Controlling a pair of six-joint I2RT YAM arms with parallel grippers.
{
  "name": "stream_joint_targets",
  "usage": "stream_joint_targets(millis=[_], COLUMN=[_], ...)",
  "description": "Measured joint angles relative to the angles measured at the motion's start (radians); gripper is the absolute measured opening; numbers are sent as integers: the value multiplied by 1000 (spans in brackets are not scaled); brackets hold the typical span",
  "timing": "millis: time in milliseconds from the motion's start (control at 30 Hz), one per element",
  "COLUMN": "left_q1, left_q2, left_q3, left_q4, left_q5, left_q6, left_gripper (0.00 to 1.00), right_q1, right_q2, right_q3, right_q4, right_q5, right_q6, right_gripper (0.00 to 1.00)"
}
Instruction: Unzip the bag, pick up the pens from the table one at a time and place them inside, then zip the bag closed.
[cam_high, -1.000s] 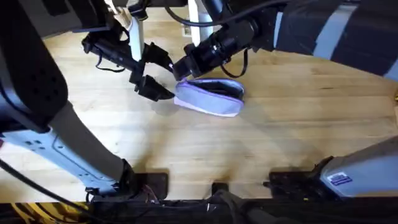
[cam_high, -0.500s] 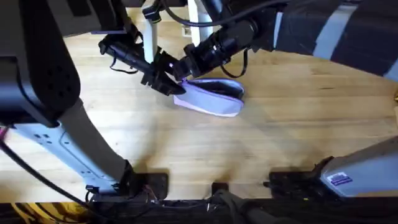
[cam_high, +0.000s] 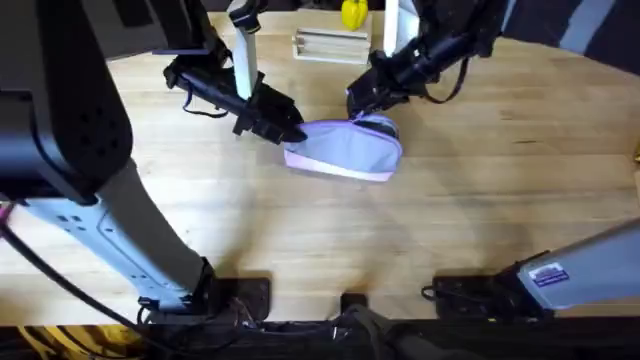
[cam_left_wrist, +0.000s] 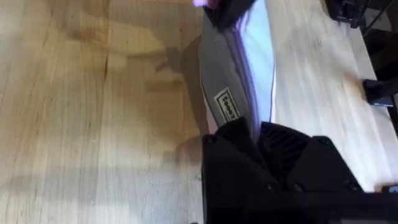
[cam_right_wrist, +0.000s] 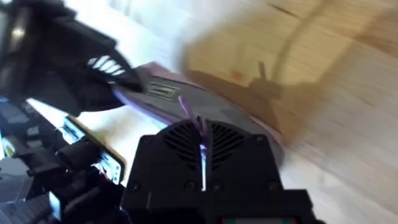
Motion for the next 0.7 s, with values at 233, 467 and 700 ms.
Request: stream_joint_targets(millis=[233, 467, 700], left_q1=[-2, -12, -13], left_q2=[0, 0, 0], left_q3=[0, 0, 0], left_q4=[-1, 16, 6], left_q5=[-4, 28, 33], left_q6=[0, 0, 0], left_gripper=[41, 41, 41], right_q1=[-192, -295, -317], right_q2=[0, 0, 0], right_q3=[0, 0, -3], right_q4=[-57, -86, -93], right_q5=[43, 22, 21], right_q6=[-1, 26, 31], right_gripper=[33, 33, 35])
